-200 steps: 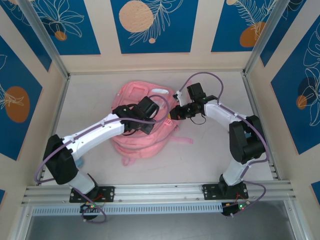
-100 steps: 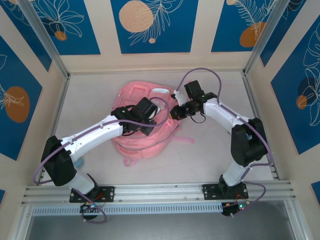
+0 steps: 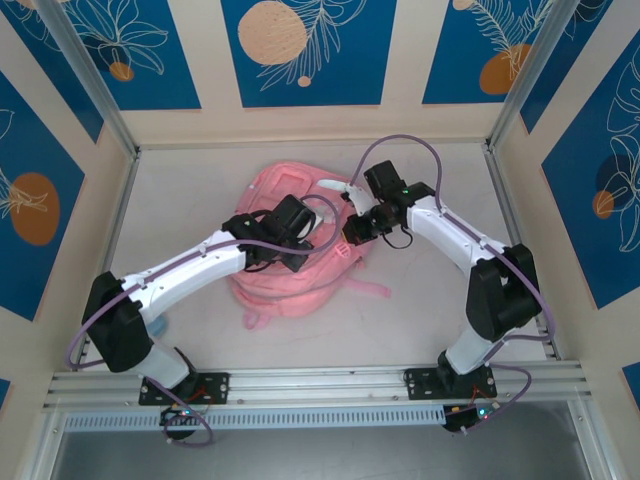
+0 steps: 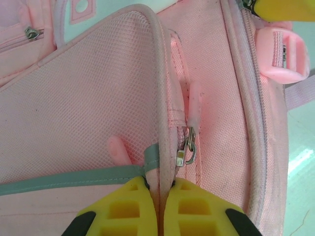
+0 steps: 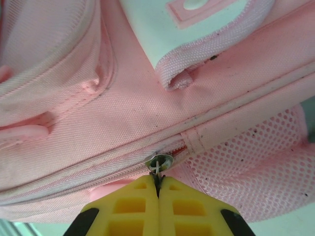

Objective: Pack the student bag

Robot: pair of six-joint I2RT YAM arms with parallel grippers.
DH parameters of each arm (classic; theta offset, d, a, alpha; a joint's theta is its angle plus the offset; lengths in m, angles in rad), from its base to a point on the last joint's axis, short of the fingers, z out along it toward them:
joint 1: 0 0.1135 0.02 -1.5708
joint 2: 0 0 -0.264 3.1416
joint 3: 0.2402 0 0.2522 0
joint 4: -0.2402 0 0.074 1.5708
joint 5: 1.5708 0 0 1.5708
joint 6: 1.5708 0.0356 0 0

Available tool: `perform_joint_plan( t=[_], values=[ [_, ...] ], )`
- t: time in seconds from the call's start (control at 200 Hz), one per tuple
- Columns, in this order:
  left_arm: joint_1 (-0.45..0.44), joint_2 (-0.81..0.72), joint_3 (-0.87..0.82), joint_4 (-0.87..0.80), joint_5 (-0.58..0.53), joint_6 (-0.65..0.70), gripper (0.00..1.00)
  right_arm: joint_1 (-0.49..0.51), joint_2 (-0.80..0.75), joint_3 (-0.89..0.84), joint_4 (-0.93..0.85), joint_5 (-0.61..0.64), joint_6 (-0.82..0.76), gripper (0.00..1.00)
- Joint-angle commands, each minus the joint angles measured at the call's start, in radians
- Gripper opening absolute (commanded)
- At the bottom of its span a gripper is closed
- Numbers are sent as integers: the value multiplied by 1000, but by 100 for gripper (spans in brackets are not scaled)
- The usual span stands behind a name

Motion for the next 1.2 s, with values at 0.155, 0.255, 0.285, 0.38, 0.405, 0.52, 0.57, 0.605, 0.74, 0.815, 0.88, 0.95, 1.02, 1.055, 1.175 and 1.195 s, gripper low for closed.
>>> perform_joint_plan(
  t=[0.155, 0.255, 0.285, 0.38, 0.405, 0.52, 0.57, 0.605, 0.74, 0.815, 0.88, 0.95, 1.02, 1.055, 1.175, 1.195],
  values=[
    [-2, -38, -19, 96, 68, 56, 0, 27, -33, 47, -15, 229, -75, 0],
    [-2, -31, -19, 102, 64, 44, 0, 20, -48, 63, -42, 113, -60, 0],
    [-2, -30, -19, 105, 64, 42, 0, 21, -51, 68, -57, 78, -54, 0],
    [0, -21, -15, 114, 46, 23, 0, 15, -45, 96, -133, -55, -9, 0],
    [-1, -19, -13, 116, 44, 21, 0, 15, -43, 104, -155, -87, 0, 0],
    [0, -8, -5, 126, 30, 8, 0, 21, -54, 123, -210, -187, 44, 0],
    [0, -3, -2, 130, 28, -4, 0, 21, -61, 126, -219, -219, 66, 0],
    [0, 1, 0, 134, 30, -17, 0, 22, -64, 128, -225, -245, 82, 0],
    [0, 16, 5, 156, 41, -76, 0, 40, -63, 118, -221, -320, 129, 0],
    [-1, 22, 10, 164, 31, -119, 0, 51, -63, 107, -215, -334, 153, 0],
    [-1, 27, 16, 172, 32, -150, 0, 62, -68, 90, -202, -338, 177, 0],
    [0, 35, 25, 175, 30, -188, 0, 80, -83, 52, -162, -352, 209, 0],
    [0, 41, 35, 180, 36, -223, 0, 97, -111, -6, -101, -361, 253, 0],
    [1, 44, 42, 180, 41, -237, 0, 103, -130, -36, -67, -362, 275, 0],
    [22, 45, 79, 135, 73, -277, 11, 101, -216, -138, 26, -288, 334, 0],
    [26, 42, 81, 129, 86, -280, 16, 97, -232, -152, 34, -269, 339, 0]
  ],
)
